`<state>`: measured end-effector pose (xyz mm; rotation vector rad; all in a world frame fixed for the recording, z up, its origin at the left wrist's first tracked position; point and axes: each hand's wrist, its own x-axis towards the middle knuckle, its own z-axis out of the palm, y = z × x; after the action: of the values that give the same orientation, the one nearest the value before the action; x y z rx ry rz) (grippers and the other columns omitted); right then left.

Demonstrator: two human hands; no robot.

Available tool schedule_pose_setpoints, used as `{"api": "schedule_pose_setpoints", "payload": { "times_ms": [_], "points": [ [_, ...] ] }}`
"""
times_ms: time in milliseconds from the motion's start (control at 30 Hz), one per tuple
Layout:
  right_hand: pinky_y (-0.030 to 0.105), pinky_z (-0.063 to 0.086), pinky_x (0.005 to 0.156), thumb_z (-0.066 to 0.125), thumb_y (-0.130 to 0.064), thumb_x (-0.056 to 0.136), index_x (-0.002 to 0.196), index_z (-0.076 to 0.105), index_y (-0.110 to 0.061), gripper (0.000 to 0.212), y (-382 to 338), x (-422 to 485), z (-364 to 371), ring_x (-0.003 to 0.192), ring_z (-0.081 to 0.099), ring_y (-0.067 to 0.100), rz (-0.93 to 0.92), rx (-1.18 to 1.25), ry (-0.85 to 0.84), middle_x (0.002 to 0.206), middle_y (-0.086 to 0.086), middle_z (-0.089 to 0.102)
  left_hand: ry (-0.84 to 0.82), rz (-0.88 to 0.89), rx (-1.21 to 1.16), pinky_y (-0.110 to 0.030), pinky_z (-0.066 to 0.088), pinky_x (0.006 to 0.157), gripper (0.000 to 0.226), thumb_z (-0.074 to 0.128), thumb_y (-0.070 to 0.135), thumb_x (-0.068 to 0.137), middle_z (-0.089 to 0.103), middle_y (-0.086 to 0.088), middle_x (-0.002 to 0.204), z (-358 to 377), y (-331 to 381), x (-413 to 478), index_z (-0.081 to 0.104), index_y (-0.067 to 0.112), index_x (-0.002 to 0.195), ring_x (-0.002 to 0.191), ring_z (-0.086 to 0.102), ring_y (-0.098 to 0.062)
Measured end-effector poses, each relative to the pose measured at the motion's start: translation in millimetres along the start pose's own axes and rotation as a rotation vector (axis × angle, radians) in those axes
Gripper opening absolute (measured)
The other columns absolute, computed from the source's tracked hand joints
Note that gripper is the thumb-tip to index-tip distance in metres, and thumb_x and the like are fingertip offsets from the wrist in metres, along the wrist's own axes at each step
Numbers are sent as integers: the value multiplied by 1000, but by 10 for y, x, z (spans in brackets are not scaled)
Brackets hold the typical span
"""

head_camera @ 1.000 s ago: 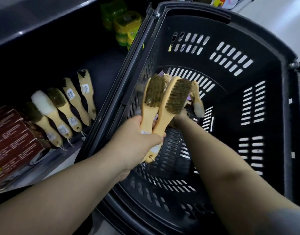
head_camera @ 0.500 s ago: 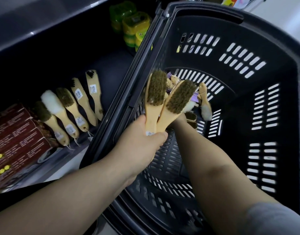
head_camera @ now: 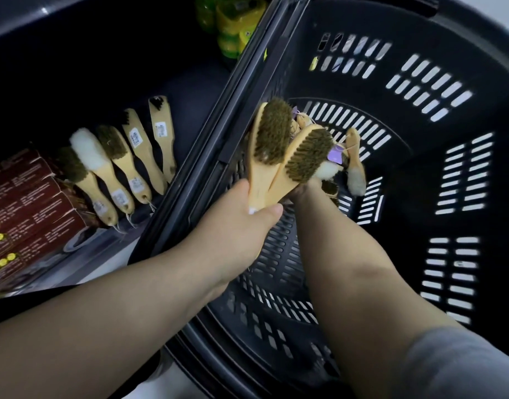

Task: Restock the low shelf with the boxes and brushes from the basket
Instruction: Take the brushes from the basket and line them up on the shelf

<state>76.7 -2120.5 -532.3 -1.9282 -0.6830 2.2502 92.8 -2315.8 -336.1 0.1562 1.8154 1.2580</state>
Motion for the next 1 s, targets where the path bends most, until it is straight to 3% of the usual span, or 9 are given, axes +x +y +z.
{"api": "schedule_pose_setpoints", "payload": {
  "times_ms": [133, 233, 300, 400, 500, 600, 700, 800, 1000],
  "points": [
    [21, 42, 39, 43, -26, 96, 76, 48, -13, 25, 7, -174, -166, 49, 48, 20, -59, -38, 29, 65, 6, 50, -3, 0, 2, -15, 39, 58, 16, 53, 20, 94, 60, 15, 84, -8, -22, 14, 56, 25, 109, 74, 53, 1],
    [14, 32, 35, 40, -21, 99, 75, 47, -13, 26, 12, -492, -330, 31, 39, 10, -203, -133, -23, 53, 2, 43, -24, -22, -12, -19, 37, 54, 9, 57, 17, 92, 59, 12, 76, -9, -8, 15, 59, 24, 96, 70, 53, -4],
    [17, 42, 37, 36, -29, 101, 79, 54, -11, 33, -19, -869, -438, 36, 53, 13, -162, -184, -156, 52, 1, 58, -28, -33, -6, -22, 39, 57, 14, 60, 10, 88, 61, 9, 76, -5, 9, 18, 60, 24, 85, 72, 56, -8],
    [29, 54, 54, 33, -29, 101, 88, 61, -12, 35, -108, -1458, -611, 70, 71, 20, -85, -202, -370, 74, 2, 71, -45, -68, -23, -28, 47, 73, 21, 63, 2, 84, 64, 2, 82, 4, 38, 25, 60, 22, 80, 80, 60, -18],
    [41, 52, 78, 36, -19, 97, 100, 62, -12, 27, -96, -1916, -764, 101, 64, 27, -139, -285, -518, 104, 9, 68, -98, -106, -75, -39, 50, 88, 19, 63, 0, 84, 66, -6, 90, 1, 56, 25, 61, 19, 83, 87, 63, -25],
    [43, 47, 96, 50, -12, 84, 118, 56, 2, 37, 27, -2160, -796, 106, 58, 33, -241, -353, -601, 119, 21, 60, -180, -90, -102, -40, 52, 82, 15, 59, 8, 89, 69, -8, 100, 8, 74, -18, 61, 23, 93, 87, 65, -22],
    [32, 54, 87, 59, -8, 75, 106, 61, -2, 32, 72, -2209, -768, 89, 68, 20, -336, -403, -670, 100, 10, 70, -200, -71, -133, -54, 47, 87, 12, 60, 16, 90, 71, -11, 103, -6, 106, -63, 64, 27, 94, 105, 61, -40],
    [25, 58, 75, 64, -10, 73, 83, 64, -11, 11, 27, -2134, -754, 76, 69, 14, -393, -453, -697, 82, 4, 73, -238, -30, -120, -60, 43, 93, 22, 69, 21, 83, 72, -6, 102, -41, 118, -73, 64, 27, 104, 105, 63, -36],
    [21, 52, 70, 66, -40, 78, 76, 70, -21, 20, -327, -1777, -713, 74, 64, 7, -495, -865, -626, 78, -4, 69, -162, -32, -55, -53, 50, 90, 36, 75, 11, 75, 72, 3, 97, -17, 62, -8, 63, 24, 106, 96, 67, -27]
  ]
}}
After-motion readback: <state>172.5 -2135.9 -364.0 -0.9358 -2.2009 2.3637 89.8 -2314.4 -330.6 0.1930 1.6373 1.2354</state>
